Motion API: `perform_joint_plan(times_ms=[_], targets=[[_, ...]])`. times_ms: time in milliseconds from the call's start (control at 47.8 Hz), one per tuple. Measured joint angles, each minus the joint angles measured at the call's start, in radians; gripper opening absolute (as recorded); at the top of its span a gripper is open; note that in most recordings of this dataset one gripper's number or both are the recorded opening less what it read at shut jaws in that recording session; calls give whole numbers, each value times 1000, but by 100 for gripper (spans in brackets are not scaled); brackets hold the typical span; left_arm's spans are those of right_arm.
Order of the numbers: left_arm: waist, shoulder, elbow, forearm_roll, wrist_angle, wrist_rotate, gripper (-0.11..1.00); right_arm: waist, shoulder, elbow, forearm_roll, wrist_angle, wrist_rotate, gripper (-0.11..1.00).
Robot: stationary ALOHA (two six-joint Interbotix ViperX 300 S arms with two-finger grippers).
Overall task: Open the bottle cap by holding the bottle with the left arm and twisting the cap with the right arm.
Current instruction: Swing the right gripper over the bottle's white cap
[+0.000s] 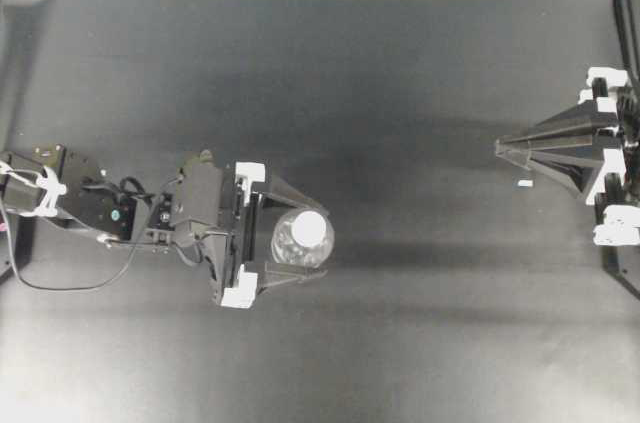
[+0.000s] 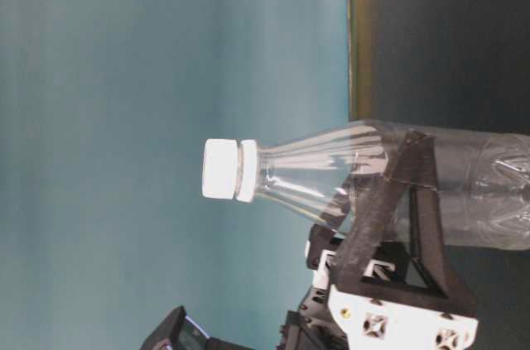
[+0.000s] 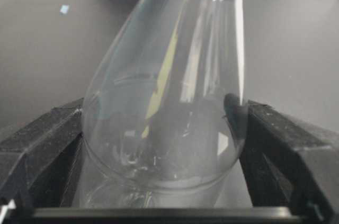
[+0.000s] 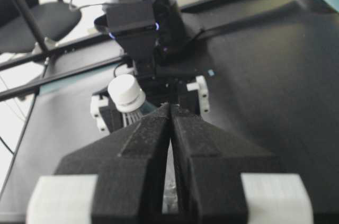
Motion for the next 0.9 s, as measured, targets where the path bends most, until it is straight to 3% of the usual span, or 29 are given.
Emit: perform_joint_plan(times_ms=[543,711,899], targets=[[-6,57,11,2,17,-18,93,0,8,-6,0,86,3,0],[-8,57,11,2,15,-15,82,21,67,-91,2,284,23,0],[-8,57,11,0,6,-6,82,52,206,-282,2,592,57,0]])
